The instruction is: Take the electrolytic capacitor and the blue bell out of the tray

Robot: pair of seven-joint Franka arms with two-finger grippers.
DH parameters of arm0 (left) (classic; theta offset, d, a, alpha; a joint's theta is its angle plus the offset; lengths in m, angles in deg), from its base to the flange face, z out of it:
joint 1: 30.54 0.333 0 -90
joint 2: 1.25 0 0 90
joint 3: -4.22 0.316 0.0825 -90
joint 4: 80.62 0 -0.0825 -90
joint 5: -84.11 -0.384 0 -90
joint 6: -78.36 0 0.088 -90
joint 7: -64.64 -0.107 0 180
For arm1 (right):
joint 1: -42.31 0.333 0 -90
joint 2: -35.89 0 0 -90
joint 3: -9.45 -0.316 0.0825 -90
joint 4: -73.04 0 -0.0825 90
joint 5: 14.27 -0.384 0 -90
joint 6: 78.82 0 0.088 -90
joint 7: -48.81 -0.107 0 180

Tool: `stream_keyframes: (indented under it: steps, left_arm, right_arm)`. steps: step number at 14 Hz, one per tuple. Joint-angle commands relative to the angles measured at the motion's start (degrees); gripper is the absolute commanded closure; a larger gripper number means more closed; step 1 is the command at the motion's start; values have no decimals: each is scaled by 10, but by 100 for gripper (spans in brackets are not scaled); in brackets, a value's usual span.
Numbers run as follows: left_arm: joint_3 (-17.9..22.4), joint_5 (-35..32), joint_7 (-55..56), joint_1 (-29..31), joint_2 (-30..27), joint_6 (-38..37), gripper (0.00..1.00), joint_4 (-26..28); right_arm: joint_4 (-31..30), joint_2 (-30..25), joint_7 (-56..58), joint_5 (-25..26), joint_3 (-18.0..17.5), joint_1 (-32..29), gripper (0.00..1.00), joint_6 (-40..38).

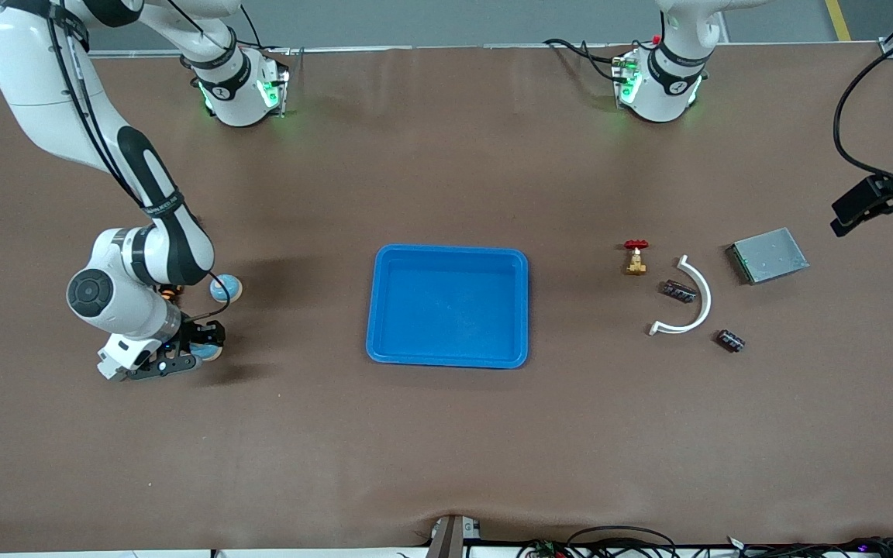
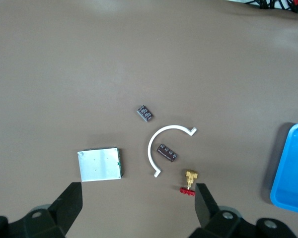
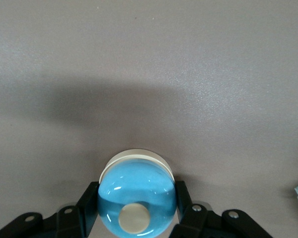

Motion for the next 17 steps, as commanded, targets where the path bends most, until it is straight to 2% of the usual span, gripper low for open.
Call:
stream_keyframes:
  steps: [1, 7, 14, 15, 16, 17]
  left_arm:
    - [33, 11, -15, -25, -39, -13, 0, 36]
    - [59, 17, -64, -31, -41, -30, 0, 26]
    - [53, 11, -64, -32, -29, -30, 0, -4]
    - [53, 14, -65, -33, -25, -30, 0, -5]
    - [52, 16, -66, -36, -20, -30, 0, -4]
    - [49, 18, -63, -42, -17, -30, 0, -4]
  right_arm:
    - [-2, 3, 10, -13, -10, -10, 100, 7]
    - [-2, 4, 10, -15, -11, -8, 100, 7]
    - [-1, 4, 10, -25, -11, -7, 100, 7]
    - [0, 4, 10, -25, -10, -8, 56, 8]
    - [0, 9, 10, -25, -10, -8, 1, 11]
    - [0, 10, 10, -25, -10, -7, 0, 13]
